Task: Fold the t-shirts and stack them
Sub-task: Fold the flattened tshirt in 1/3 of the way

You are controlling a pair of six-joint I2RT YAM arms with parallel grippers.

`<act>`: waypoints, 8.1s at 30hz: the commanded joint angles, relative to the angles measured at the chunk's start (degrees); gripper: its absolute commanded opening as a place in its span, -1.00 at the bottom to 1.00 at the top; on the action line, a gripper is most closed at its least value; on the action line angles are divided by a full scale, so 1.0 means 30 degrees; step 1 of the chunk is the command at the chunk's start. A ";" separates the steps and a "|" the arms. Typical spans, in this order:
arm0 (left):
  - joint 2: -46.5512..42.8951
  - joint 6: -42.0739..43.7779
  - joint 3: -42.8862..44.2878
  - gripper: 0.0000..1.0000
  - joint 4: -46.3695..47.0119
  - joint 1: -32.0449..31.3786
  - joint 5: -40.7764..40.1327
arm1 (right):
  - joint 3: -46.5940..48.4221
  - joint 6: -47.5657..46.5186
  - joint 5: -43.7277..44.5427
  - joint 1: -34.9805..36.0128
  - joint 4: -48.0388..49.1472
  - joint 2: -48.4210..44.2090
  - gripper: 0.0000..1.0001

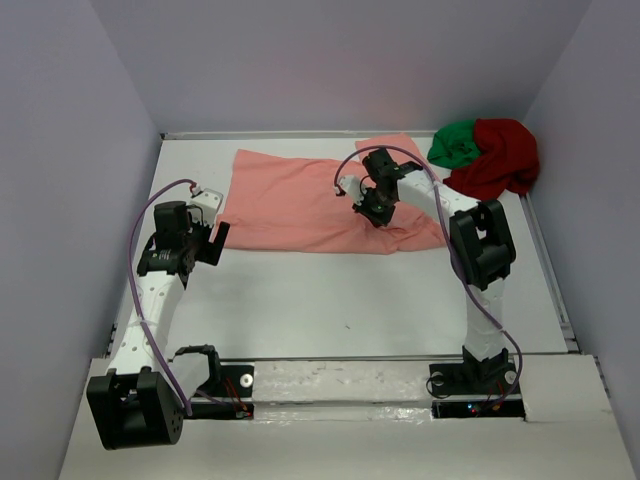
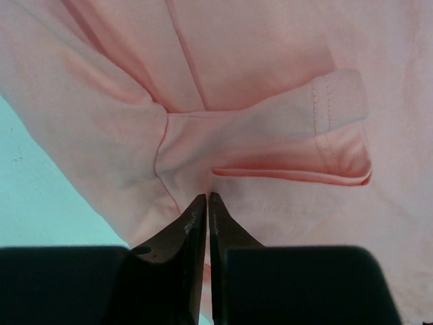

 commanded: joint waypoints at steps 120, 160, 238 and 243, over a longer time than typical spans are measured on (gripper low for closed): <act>-0.1082 0.0096 -0.0300 0.98 -0.0053 0.0133 0.0412 | 0.0320 -0.1168 0.5706 -0.1364 0.4510 -0.2275 -1.00; -0.0291 0.0008 -0.0271 0.98 0.0035 0.0163 -0.0175 | -0.0676 -0.2487 0.9485 -0.1540 1.0373 0.0918 -1.00; 0.3839 0.2117 0.3128 0.98 -0.2279 0.0398 0.6238 | -0.7528 0.6360 0.3451 -0.6081 0.1410 -1.1063 0.99; 0.5679 0.2820 0.3682 0.98 -0.2514 0.0427 0.8115 | -0.8558 0.7092 0.1902 -0.6431 0.1381 -1.0920 0.99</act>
